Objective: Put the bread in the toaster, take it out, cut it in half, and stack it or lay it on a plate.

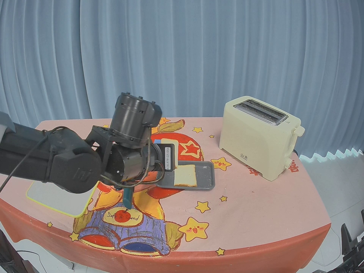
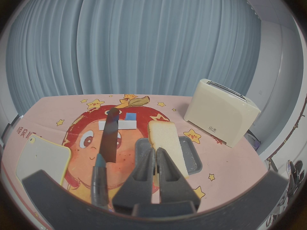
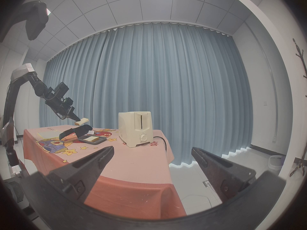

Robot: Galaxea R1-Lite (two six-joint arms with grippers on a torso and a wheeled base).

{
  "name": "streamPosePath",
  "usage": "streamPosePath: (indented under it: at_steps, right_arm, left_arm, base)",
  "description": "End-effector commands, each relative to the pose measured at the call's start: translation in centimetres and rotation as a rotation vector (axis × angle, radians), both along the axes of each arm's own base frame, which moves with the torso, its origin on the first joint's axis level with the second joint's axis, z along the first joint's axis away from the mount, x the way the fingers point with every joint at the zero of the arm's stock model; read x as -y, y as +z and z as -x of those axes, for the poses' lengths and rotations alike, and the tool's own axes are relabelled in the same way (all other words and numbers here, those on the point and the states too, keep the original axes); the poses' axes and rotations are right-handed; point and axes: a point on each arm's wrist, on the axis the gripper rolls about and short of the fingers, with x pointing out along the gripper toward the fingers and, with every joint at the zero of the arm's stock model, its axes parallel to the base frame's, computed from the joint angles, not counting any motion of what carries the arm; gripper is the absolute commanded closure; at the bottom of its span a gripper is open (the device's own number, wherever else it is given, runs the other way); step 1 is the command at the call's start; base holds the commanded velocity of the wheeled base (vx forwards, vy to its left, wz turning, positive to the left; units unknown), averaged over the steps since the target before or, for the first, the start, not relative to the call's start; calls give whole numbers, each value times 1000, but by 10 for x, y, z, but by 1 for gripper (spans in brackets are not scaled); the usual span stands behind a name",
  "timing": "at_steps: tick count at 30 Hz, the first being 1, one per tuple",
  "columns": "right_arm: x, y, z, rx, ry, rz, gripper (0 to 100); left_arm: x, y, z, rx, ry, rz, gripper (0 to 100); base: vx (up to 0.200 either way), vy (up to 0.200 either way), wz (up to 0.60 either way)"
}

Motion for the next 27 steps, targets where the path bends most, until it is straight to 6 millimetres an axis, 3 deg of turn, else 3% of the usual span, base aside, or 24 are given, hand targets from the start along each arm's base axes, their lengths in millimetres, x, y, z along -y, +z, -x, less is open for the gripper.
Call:
streamPosePath:
  at_steps: [1, 10, 12, 27]
  right_arm:
    - [0, -5, 0, -1, 1, 0, 0]
    - [0, -5, 0, -1, 1, 0, 0]
    - [0, -5, 0, -1, 1, 0, 0]
    - [0, -5, 0, -1, 1, 0, 0]
  left_arm:
    - [24, -11, -7, -53, -14, -6, 100]
    - [36, -15, -19, -95, 14, 8, 100]
    - [39, -25, -23, -114, 16, -7, 100]
    - [40, -48, -26, -180, 40, -12, 100]
  base:
    - [0, 0, 0]
    - [0, 0, 0]
    - [0, 0, 0]
    - [0, 0, 0]
